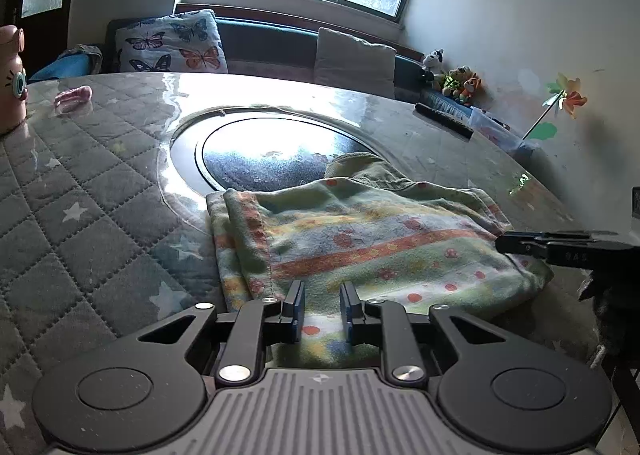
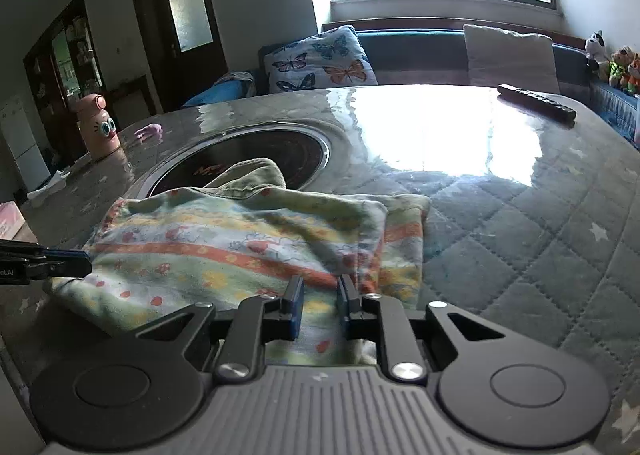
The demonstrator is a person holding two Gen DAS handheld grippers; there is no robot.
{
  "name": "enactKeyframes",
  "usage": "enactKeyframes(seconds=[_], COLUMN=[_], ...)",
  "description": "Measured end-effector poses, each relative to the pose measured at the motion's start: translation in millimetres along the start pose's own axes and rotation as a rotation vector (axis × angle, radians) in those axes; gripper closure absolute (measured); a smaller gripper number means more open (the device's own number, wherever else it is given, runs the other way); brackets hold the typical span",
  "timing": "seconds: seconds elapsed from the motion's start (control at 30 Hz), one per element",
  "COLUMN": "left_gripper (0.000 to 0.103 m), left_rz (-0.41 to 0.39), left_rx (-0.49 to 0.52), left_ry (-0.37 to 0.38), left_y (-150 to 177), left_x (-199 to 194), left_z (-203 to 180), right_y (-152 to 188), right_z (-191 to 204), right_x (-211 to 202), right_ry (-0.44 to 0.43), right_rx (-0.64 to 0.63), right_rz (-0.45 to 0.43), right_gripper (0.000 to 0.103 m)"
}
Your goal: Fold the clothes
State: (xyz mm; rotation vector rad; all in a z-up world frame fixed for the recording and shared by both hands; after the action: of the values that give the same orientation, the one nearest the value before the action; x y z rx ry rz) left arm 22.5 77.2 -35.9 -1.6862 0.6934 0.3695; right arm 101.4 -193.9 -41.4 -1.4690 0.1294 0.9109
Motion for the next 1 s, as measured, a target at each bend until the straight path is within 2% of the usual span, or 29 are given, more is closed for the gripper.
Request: enactKeyframes(seconds=[0.17, 0.33, 0.57, 0.77, 1.0], left_gripper=[0.081, 0.082, 0.081, 0.081, 0.081], left_rz=[-0.017, 0.004, 0.000, 0.005, 0.014], left_rx=[0.014, -0.003, 0.006, 0.013, 0.011], left_ry=[-0.025, -0.058, -0.067, -0.109, -0.115], left_y=[-14, -16, -26, -40, -43], left_x=[7, 19, 23, 43, 49], left_z=[2, 15, 20, 29, 35], right_y=[-16, -23, -36, -37, -37], right_z=[1, -6, -13, -16, -17], right_x=[14, 35, 37, 54, 53], right_ry=[0.009, 0.023, 0.044, 0.054, 0.059], right_rx=[-0.031, -0.027, -0.024, -0.021, -0.023], right_rz=[-0.013, 0.000, -0.012, 0.003, 0.004], right_gripper=[0.081, 0.081, 0.081, 0.081, 0.081])
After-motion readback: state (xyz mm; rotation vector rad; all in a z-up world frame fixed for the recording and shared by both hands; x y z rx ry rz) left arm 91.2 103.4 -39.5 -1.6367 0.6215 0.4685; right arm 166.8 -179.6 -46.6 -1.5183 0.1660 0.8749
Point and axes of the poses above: each gripper's, at about its wrist camera, not at the fingertips, and x roughly the way its jaws point, z to its left, y to its underside, the point moved 5 cm from there along x, roughly the way its jaws point, and after that the axes turned 2 degrees about -z, right-handed, at the moved point
